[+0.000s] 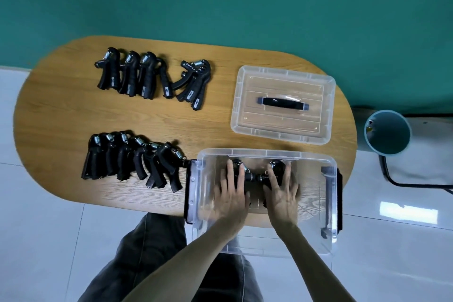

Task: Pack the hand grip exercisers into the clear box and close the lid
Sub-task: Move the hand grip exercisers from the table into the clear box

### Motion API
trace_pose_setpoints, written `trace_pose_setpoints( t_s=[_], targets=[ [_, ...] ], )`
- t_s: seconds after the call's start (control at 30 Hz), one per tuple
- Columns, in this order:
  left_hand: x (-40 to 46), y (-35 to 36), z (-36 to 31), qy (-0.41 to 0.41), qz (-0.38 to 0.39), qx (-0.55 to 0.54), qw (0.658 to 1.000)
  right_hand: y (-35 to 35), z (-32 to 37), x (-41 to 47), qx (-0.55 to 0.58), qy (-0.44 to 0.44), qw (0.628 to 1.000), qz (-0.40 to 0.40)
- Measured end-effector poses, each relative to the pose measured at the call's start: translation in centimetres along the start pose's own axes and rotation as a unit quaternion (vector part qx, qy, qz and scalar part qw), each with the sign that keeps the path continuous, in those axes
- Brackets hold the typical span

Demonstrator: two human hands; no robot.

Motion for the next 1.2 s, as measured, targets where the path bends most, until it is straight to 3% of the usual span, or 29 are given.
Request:
trace_pose_setpoints(
  t_s=[0.27, 0.5, 0.77, 1.2],
  targets=[
    [-1.4, -6.9, 2.5, 0.168, -0.011, 0.034, 0.985, -5.4, 4.0, -2.2, -0.017, -0.121, 0.991, -0.061],
    [-0.6, -14.4, 4.2, 0.216, -0.059, -0.005, 0.975, -10.7, 10.3, -0.5, -0.057, -0.216, 0.970, -0.095],
    [3.3, -19.8, 13.0, 0.065, -0.076, -0.010, 0.995, -12.9, 19.2, 4.5, -0.107, -0.282, 0.949, -0.092],
    [5.1, -20.7, 31.4, -0.083, 0.028, 0.027, 0.996, -3.6, 35.9, 11.8, -0.190, -0.354, 0.916, 0.022]
  ],
)
Point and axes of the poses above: each hand's wrist, its own x-axis towards the middle knuckle, its own y-axis out of the palm, z = x × y, the point moved 1 cm from there along x, towards the middle knuckle, and after that the axes turned 10 degrees about -y, right-handed, at the moved point
